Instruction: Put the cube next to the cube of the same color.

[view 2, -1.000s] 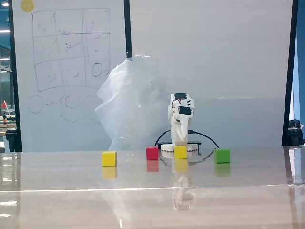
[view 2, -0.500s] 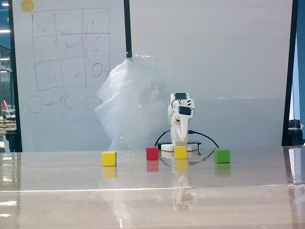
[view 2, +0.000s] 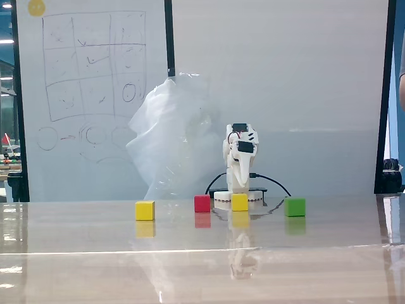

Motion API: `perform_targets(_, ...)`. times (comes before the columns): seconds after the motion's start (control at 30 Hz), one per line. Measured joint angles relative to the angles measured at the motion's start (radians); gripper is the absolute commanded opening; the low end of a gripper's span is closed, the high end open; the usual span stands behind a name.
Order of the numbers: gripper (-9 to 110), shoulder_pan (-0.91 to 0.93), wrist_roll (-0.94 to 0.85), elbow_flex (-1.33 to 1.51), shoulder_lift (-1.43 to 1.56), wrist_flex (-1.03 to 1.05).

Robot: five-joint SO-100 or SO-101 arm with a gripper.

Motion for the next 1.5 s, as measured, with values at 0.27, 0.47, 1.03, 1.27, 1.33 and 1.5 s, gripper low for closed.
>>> perform_targets(0.27,0,0.0,0.0,0.0,0.0,0.0)
perform_targets(0.47,1,0.0,0.0,0.0,0.0,0.0)
perform_targets(1.03,0,0.0,0.0,0.0,0.0,0.015)
perform_targets(1.27,0,0.0,0.0,-0.061,-0.023,0.015)
perform_targets(1.33,0,0.0,0.0,-0.097,-0.087,0.015)
perform_targets(1.5,0,0.0,0.0,-0.215,-0.242,0.015)
